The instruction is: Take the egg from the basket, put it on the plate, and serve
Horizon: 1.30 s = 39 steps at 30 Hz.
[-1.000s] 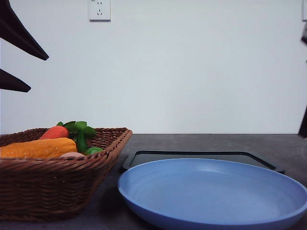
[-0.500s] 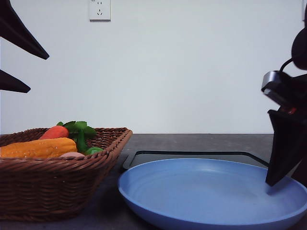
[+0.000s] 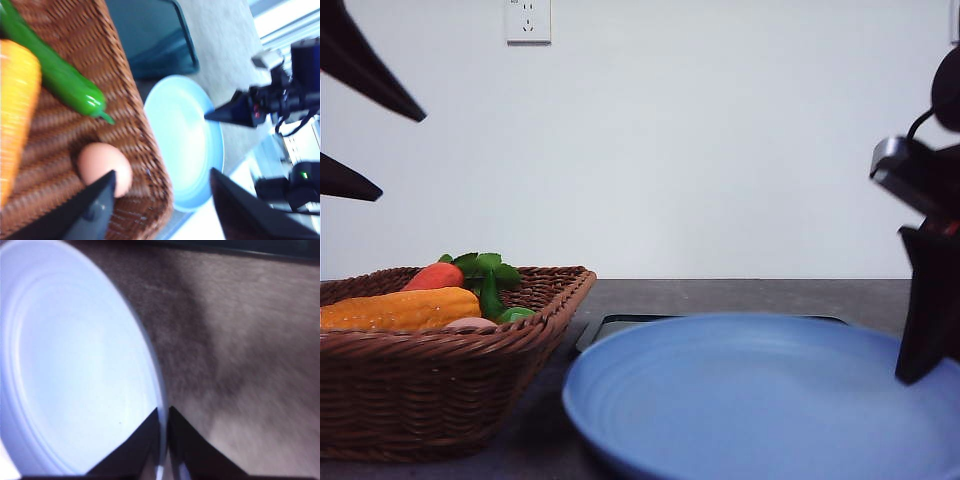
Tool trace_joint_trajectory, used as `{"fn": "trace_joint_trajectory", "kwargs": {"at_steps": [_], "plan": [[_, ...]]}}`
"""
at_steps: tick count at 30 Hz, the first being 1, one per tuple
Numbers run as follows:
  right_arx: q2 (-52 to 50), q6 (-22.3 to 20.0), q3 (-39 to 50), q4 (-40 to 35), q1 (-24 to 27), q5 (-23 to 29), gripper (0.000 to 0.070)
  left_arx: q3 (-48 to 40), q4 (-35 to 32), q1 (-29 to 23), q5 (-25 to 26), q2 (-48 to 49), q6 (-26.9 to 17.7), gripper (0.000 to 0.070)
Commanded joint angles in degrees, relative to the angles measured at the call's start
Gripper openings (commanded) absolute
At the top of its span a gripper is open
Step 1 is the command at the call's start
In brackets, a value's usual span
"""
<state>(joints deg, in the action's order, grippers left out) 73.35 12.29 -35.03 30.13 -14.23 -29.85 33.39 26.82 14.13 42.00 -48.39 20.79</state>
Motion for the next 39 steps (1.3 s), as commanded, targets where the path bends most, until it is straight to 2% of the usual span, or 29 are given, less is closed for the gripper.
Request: {"fn": "trace_joint_trajectory", "kwargs": {"at_steps": [1, 6, 12, 16, 24, 32, 39], "plan": [[-1.3, 0.6, -0.6, 0.3, 0.4, -0.1, 0.0, 0.8, -0.5, 1.6, -2.4, -0.7, 0.8, 0.0451], [-7.1, 0.6, -0.6, 3.1, 3.0, -0.1, 0.0, 0.9, -1.0, 9.3, -14.5, -3.2, 1.4, 0.0451], [-11.8, 0.6, -0.6, 5.0, 4.8, -0.1, 0.0, 1.1, -3.0, 18.8, -25.1, -9.9, 3.1, 0.0451], [-13.1, 0.6, -0.6, 5.4, 5.0, 0.0, 0.0, 2.7, -3.1, 22.4, -32.2, -15.1, 3.1, 0.0451], [-13.3, 0.5, -0.6, 6.0, 5.0, 0.1, 0.0, 6.0, -5.4, 23.8, -33.2, -23.8, 2.8, 0.0448], [-13.3, 0.4, -0.6, 6.1, 5.0, 0.1, 0.0, 6.5, -3.9, 23.8, -33.5, -27.8, 2.7, 0.0443], [-13.3, 0.3, -0.6, 6.0, 5.0, 0.2, 0.0, 6.5, -1.2, 23.8, -38.9, -27.8, 0.7, 0.0437]]}}
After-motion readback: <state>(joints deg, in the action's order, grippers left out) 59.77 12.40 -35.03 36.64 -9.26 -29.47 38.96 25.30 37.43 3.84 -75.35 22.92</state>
